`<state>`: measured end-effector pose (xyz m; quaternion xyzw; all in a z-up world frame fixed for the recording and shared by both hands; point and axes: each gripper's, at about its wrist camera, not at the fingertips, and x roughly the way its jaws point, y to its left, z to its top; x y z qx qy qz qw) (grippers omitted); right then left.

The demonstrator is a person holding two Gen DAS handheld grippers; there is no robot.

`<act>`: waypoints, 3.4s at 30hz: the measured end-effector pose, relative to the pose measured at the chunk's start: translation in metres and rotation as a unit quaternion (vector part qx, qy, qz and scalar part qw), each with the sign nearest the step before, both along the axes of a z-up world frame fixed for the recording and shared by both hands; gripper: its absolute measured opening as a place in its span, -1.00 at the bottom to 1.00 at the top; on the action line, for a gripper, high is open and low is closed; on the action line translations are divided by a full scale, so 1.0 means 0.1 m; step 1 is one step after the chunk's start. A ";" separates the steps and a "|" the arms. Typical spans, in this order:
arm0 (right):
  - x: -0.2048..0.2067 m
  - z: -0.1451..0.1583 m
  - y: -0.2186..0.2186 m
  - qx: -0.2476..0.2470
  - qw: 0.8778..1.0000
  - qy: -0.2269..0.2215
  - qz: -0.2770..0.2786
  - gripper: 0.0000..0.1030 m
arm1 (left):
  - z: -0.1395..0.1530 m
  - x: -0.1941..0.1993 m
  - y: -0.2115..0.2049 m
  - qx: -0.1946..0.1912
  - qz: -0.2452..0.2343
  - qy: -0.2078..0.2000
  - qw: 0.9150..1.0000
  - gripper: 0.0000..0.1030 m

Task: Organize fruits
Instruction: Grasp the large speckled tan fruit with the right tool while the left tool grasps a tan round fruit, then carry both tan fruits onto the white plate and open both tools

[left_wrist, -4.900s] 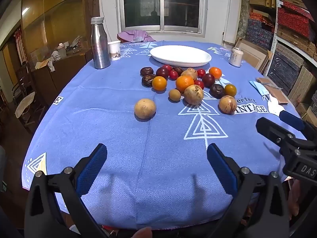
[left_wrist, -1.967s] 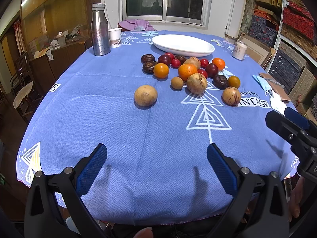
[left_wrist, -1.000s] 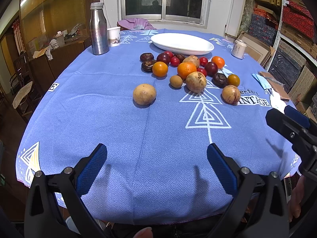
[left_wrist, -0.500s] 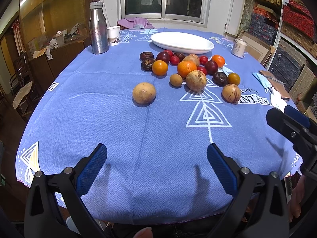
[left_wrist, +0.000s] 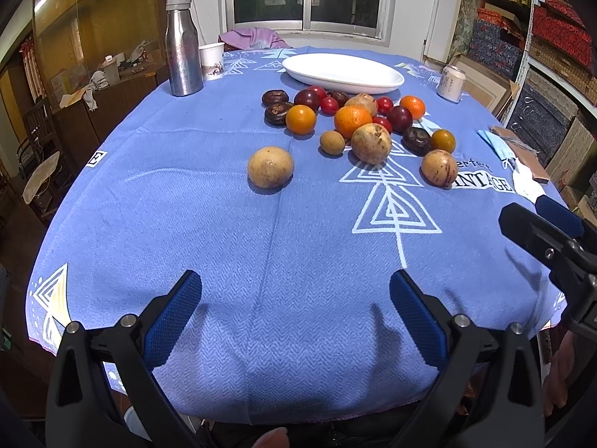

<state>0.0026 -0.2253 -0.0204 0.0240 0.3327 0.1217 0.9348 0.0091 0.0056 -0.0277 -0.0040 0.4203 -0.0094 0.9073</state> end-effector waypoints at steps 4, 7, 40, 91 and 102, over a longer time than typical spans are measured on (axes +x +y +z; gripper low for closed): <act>0.08 -0.08 0.01 -0.018 0.999 0.002 0.033 0.93 | -0.05 0.08 0.08 -0.014 -0.013 -0.002 1.000 0.92; 0.20 -0.15 -0.01 -0.038 0.998 0.024 0.049 0.93 | -0.11 0.24 0.19 -0.011 -0.025 0.006 1.000 0.92; 1.41 -0.49 -0.06 -0.047 0.988 0.116 0.089 -0.12 | -0.35 1.74 0.17 0.013 -0.061 0.066 0.996 0.92; 3.60 0.00 0.07 -0.043 0.998 0.050 -0.004 -0.13 | 0.07 4.01 -0.45 -0.049 -0.090 0.001 0.995 -0.21; 3.36 0.23 0.13 -0.101 0.994 -0.026 -0.021 0.20 | 0.18 3.92 -0.28 -0.076 -0.076 -0.016 0.994 0.38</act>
